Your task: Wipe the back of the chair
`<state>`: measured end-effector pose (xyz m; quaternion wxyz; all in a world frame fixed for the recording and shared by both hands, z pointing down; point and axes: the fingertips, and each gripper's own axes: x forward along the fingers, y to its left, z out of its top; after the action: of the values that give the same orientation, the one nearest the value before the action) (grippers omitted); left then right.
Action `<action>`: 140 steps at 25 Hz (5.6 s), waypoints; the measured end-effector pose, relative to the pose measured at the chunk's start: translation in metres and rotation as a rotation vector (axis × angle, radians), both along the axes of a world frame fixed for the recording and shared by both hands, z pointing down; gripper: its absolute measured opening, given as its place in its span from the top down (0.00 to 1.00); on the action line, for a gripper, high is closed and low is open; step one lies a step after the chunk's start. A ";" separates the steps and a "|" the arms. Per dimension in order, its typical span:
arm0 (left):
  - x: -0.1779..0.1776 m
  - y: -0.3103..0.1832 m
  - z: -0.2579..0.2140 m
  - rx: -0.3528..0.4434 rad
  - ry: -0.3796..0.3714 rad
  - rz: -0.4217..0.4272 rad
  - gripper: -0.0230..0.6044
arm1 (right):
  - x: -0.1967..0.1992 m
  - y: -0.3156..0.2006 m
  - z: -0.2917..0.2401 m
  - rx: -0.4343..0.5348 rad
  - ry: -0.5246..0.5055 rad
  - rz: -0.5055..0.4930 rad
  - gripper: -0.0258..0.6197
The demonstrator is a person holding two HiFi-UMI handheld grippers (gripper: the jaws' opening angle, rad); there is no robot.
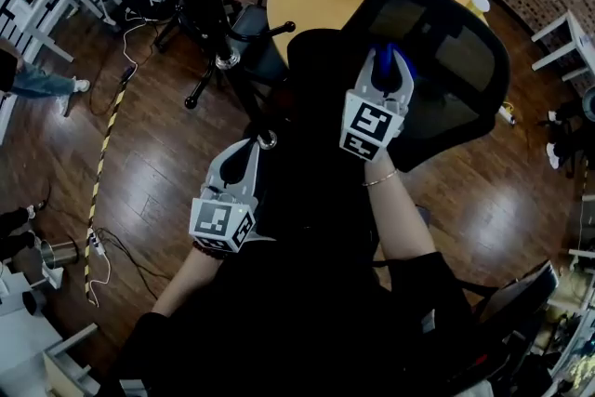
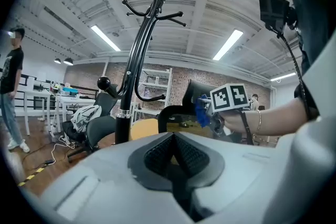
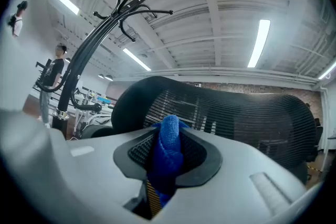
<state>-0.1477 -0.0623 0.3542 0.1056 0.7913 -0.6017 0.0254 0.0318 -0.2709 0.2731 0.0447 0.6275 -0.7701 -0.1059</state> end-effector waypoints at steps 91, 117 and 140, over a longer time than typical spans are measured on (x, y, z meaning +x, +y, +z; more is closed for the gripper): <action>0.136 -0.024 0.003 0.006 -0.112 0.367 0.95 | 0.302 0.067 0.072 -0.202 0.093 0.309 0.82; 0.138 -0.025 0.070 -0.052 -0.045 0.299 0.95 | 0.224 0.007 0.069 -0.155 0.054 0.314 0.83; 0.007 -0.015 0.118 -0.098 -0.052 0.224 0.95 | -0.091 -0.010 0.075 -0.100 0.082 -0.058 0.83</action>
<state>-0.1411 -0.0773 0.4723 0.1252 0.8465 -0.5101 0.0870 -0.0596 -0.2808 0.3479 0.1042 0.5972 -0.7897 -0.0942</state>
